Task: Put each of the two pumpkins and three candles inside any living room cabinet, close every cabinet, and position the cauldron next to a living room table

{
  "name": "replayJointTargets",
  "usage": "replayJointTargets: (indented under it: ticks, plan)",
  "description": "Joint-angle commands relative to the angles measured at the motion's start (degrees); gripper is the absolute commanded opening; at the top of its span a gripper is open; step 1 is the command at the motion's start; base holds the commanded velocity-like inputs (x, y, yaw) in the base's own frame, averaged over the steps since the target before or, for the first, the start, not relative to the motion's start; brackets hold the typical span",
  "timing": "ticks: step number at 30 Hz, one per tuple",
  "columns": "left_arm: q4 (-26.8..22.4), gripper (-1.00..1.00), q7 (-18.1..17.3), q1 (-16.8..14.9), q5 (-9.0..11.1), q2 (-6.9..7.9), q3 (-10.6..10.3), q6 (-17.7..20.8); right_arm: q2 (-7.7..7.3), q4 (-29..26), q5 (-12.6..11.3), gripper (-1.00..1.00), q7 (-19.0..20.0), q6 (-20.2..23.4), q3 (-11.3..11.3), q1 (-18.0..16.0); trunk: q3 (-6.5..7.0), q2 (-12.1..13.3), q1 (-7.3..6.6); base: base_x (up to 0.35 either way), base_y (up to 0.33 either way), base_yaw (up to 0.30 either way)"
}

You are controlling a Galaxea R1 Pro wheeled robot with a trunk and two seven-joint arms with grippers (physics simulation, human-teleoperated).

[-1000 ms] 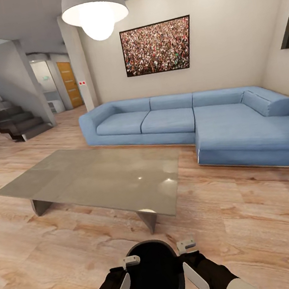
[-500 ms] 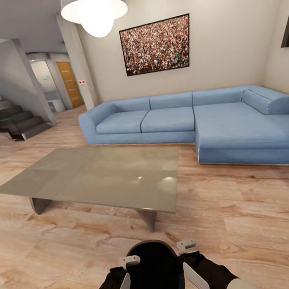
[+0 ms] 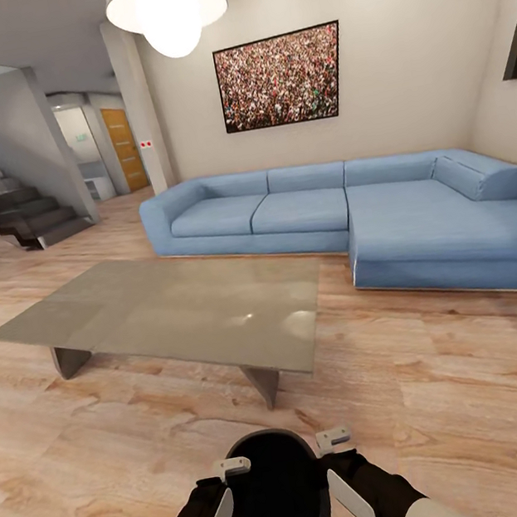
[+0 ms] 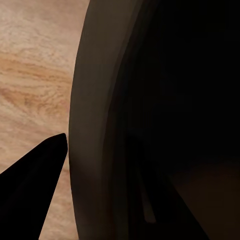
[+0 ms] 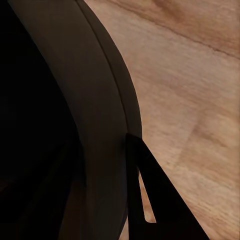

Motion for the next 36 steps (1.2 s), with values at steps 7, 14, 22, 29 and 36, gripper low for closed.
replayJointTargets:
  ticks: [7, 14, 22, 29, 36]
  plan:
    - [0.05, -1.0, 0.62, -0.04, 1.16, 0.32, -0.64, 0.27, 0.0, -0.17, -0.57, -1.0, -0.49, 0.03, 0.92, -0.08, -1.31, -2.85, 1.53, 0.0, 0.0, 0.0]
    - [0.04, -1.0, 0.62, -0.04, 1.16, 0.32, -0.64, 0.27, 0.0, -0.17, -0.58, -1.0, -0.53, 0.03, 0.92, -0.1, -2.56, -5.66, 3.07, 0.0, 0.0, 0.0]
    - [0.04, -1.0, 0.62, -0.04, 1.16, 0.32, -0.64, 0.27, 0.0, -0.17, -0.58, -1.0, -0.57, 0.03, 0.92, -0.08, -4.0, -8.87, 4.82, 0.0, 0.0, 0.0]
    - [0.02, -1.0, 0.62, -0.04, 1.16, 0.32, -0.64, 0.27, 0.0, -0.17, -0.56, -1.0, -0.57, 0.03, 0.92, -0.1, -5.26, -11.68, 6.36, 0.0, 0.0, 0.0]
    - [0.02, -1.0, 0.62, -0.04, 1.16, 0.32, -0.64, 0.27, 0.0, -0.17, -0.56, -1.0, -0.57, 0.03, 0.92, -0.07, -6.51, -14.48, 7.9, 0.0, 0.0, 0.0]
